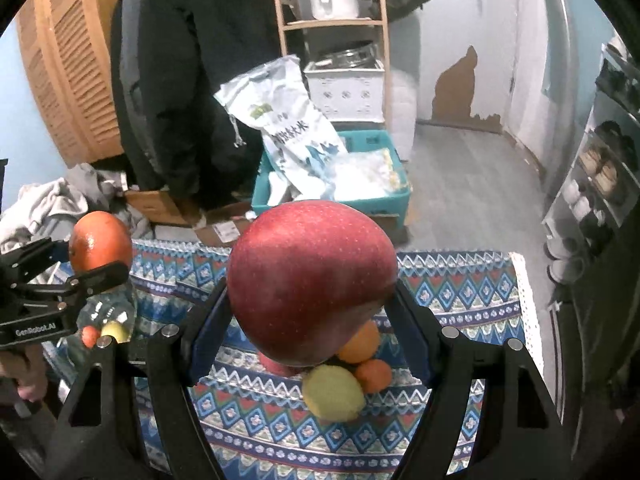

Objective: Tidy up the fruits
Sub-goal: 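Carry the orange and red apple over the glass bowl with both tools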

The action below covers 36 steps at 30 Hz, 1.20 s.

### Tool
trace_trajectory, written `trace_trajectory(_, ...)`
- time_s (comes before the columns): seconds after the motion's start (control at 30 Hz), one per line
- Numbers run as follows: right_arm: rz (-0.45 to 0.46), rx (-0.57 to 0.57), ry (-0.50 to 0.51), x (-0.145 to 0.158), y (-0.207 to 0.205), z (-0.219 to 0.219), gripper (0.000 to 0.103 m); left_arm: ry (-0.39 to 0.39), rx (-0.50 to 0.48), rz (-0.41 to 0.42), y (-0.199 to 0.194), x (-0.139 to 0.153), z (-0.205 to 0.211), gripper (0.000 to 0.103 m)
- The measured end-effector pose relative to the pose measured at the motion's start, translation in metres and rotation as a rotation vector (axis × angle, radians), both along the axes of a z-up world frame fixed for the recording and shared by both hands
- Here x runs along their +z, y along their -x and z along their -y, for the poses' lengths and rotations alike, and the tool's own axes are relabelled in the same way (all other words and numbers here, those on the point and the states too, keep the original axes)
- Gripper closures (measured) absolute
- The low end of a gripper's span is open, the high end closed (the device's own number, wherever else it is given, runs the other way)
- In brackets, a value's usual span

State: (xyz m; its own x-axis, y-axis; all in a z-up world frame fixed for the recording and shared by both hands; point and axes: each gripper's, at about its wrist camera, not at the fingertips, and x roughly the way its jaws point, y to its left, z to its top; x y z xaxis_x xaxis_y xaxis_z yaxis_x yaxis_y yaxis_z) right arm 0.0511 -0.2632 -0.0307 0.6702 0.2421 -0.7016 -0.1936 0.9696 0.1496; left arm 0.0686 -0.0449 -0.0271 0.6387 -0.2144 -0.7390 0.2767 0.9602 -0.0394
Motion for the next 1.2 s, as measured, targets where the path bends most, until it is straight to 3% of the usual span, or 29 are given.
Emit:
trace_trajectory(0.43,0.053,0.106,-0.014,0.026,0.005,-0.051,0.027,-0.007,0.042,0.07,0.024,0.02,-0.041,0.034)
trace_trajectory(0.9,0.054,0.23,-0.028,0.036,0.002,-0.119,0.027,0.012,0.162,0.067,0.037,0.022,-0.106,0.034)
trace_trajectory(1.2,0.027,0.322,-0.032,0.032,-0.002,-0.168,0.027,0.013,0.234,0.035,0.043,0.008,-0.145,0.034)
